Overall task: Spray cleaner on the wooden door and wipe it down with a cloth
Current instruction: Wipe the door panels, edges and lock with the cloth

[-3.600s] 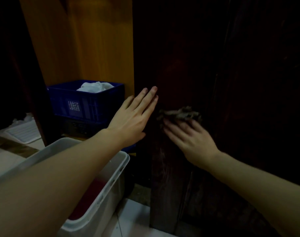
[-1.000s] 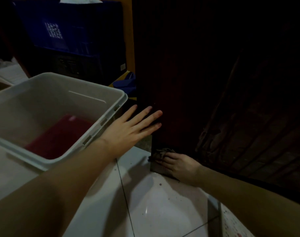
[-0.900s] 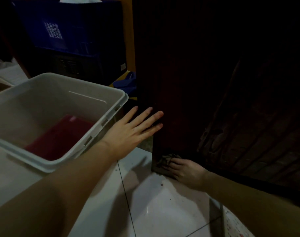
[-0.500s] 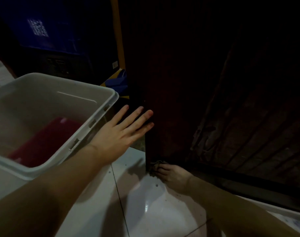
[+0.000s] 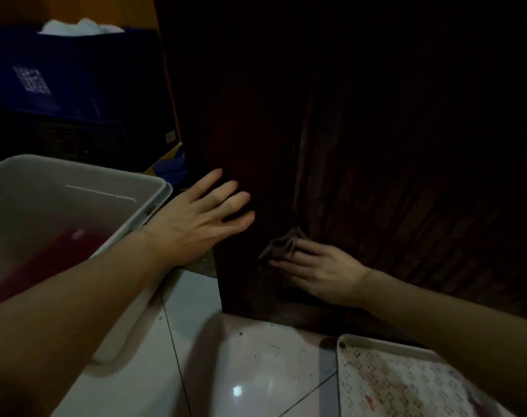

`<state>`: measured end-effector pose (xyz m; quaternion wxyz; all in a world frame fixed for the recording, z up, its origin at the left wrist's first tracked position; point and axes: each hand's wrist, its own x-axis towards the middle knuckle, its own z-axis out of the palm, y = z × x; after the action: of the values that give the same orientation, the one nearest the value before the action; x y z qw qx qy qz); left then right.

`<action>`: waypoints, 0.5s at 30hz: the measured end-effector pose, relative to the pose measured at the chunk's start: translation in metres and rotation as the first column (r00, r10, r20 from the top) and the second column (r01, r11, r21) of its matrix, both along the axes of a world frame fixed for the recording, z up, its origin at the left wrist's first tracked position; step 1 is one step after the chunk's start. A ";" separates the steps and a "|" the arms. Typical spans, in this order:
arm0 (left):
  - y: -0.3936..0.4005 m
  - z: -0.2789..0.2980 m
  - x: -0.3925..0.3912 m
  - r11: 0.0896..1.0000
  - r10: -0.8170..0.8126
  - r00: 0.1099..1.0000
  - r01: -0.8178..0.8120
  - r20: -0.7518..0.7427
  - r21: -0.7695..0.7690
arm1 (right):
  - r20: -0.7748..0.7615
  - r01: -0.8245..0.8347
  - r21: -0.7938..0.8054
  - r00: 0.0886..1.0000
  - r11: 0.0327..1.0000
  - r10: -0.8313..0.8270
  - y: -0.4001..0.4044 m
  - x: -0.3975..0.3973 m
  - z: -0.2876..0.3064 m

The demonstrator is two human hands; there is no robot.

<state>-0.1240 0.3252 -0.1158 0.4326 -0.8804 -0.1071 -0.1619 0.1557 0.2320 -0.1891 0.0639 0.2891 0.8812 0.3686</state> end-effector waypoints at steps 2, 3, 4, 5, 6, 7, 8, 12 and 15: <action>0.000 0.014 0.008 0.999 0.006 0.999 -0.007 0.034 0.034 | -0.134 0.007 0.103 0.991 0.995 0.007 -0.001 0.004 0.041; -0.001 0.020 0.011 0.999 0.011 0.999 -0.013 0.050 0.044 | -0.191 0.032 0.164 0.982 0.986 0.000 -0.002 0.006 0.058; -0.002 0.025 0.013 0.998 0.016 0.998 -0.019 0.066 0.052 | -0.239 0.073 0.212 0.971 0.975 -0.021 -0.003 0.008 0.070; -0.003 0.029 0.015 0.998 0.025 0.997 -0.029 0.079 0.056 | -0.266 0.108 0.238 0.963 0.965 -0.042 -0.005 0.009 0.076; -0.006 0.033 0.017 0.998 0.033 0.995 -0.038 0.093 0.055 | -0.257 0.118 0.250 0.965 0.961 -0.052 -0.007 0.011 0.072; -0.008 0.038 0.019 0.998 0.038 0.994 -0.044 0.105 0.052 | -0.211 0.122 0.229 0.975 0.966 -0.073 -0.011 0.012 0.064; -0.011 0.042 0.021 0.998 0.042 0.992 -0.049 0.118 0.049 | -0.137 0.124 0.179 0.985 0.976 -0.100 -0.016 0.012 0.054; -0.017 0.060 0.034 0.996 0.080 0.970 -0.086 0.229 0.017 | -0.010 0.145 0.083 0.989 0.986 -0.145 -0.023 0.016 0.056; -0.011 0.089 0.041 0.997 0.034 0.968 -0.050 0.248 0.057 | -0.272 0.149 0.297 0.960 0.943 -0.066 -0.010 0.014 0.118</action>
<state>-0.0829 0.3142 -0.0269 0.4469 -0.8369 -0.1737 -0.2641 0.1701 0.2220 -0.0710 -0.0780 0.3892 0.7946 0.4594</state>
